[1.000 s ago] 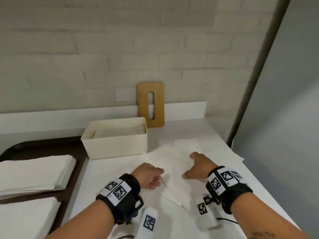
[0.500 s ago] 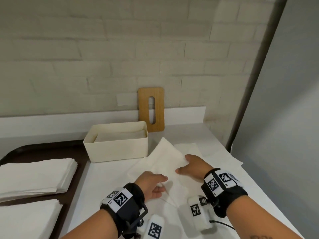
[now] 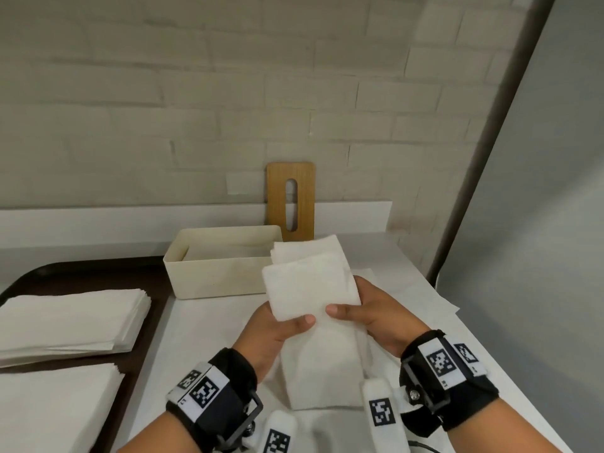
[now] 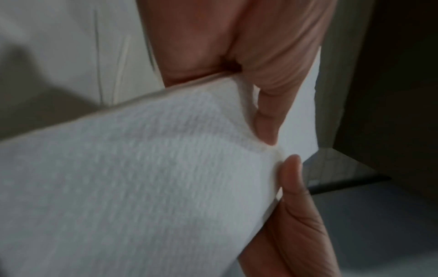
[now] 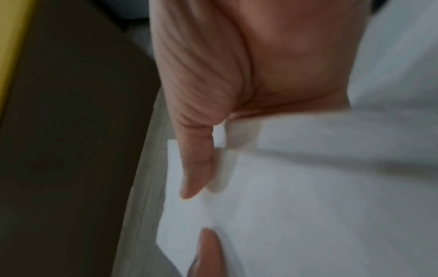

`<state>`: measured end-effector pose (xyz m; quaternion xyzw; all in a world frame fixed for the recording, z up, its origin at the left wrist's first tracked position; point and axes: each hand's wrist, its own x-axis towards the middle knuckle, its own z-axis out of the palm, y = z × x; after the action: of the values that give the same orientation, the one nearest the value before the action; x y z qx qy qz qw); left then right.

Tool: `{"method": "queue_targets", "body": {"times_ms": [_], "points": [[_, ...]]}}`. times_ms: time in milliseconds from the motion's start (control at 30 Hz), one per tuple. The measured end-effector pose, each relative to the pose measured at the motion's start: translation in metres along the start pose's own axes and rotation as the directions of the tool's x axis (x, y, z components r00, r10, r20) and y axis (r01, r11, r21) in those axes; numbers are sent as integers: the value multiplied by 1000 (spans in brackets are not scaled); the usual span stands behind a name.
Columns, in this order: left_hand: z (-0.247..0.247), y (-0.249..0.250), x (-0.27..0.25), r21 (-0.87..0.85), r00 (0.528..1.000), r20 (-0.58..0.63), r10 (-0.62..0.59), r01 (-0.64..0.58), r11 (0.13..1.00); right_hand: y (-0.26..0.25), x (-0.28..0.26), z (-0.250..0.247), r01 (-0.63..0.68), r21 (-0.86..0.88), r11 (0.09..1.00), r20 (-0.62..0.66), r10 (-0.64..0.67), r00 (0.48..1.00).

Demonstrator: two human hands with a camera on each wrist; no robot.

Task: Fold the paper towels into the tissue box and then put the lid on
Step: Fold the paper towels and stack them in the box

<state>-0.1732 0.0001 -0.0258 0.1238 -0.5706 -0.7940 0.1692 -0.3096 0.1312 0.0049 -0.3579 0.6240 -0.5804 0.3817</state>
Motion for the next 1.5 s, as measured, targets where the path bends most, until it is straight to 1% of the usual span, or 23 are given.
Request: {"method": "queue_targets", "body": {"times_ms": [100,167,200,267,400,467,500,600,633,667,700,733,800,867,933,1000,1067,1167,1233,1333,1400,1433,1500], "points": [[-4,6,-7,82,998,25,64,-66,994,-9,-5,20,124,-41,991,97,-120,988],[-3,6,-9,121,995,-11,102,-100,988,-10,-4,37,198,-84,977,142,-185,972],[-3,6,-11,144,991,-40,125,-118,983,-10,-2,43,220,-99,970,142,-205,968],[-5,11,-16,191,977,-89,196,-176,966,-12,1,52,245,-120,962,113,-232,966],[-14,36,-22,275,927,-169,336,-283,919,-16,8,53,241,-146,959,-53,-251,967],[-14,52,-26,317,900,-171,401,-335,887,-25,9,59,286,-175,942,-116,-309,944],[-13,59,-28,336,885,-164,435,-364,869,-32,8,65,325,-193,926,-128,-352,927],[-12,71,-34,378,827,-159,539,-453,807,-47,1,82,467,-243,850,-121,-504,855],[-14,72,-36,383,814,-155,560,-473,793,-49,0,87,498,-264,826,-109,-539,835],[-16,71,-37,383,810,-146,567,-483,788,-47,0,90,513,-272,814,-94,-553,828],[-21,67,-38,376,816,-146,559,-477,794,-42,1,92,506,-255,824,-84,-540,837],[-27,60,-39,353,832,-154,533,-457,816,-34,3,92,478,-227,849,-81,-505,859],[-42,43,-42,297,880,-175,441,-380,876,-13,8,91,376,-178,909,-87,-395,915],[-53,26,-45,292,925,-169,341,-283,914,5,9,90,281,-156,947,-104,-299,949],[-58,14,-47,301,942,-196,273,-208,931,18,9,91,226,-137,965,-135,-244,960],[-56,9,-47,343,935,-236,266,-176,923,21,8,91,210,-122,970,-148,-227,963],[-51,12,-43,392,912,-269,310,-191,900,15,9,92,240,-118,964,-140,-255,957],[-40,32,-38,399,863,-320,392,-253,881,-2,11,92,286,-127,950,-115,-300,947],[-32,50,-38,386,848,-287,446,-323,864,-13,12,91,321,-112,940,-78,-330,941],[-25,73,-42,319,855,-169,491,-424,848,-32,12,85,347,-53,936,8,-347,938],[-23,85,-45,225,861,-98,499,-470,854,-42,12,79,357,29,934,67,-358,931],[-25,88,-47,184,866,-73,495,-476,860,-45,12,75,347,76,935,105,-353,930],[-30,90,-49,102,897,-50,439,-432,896,-45,13,70,282,190,941,198,-318,927]]}}
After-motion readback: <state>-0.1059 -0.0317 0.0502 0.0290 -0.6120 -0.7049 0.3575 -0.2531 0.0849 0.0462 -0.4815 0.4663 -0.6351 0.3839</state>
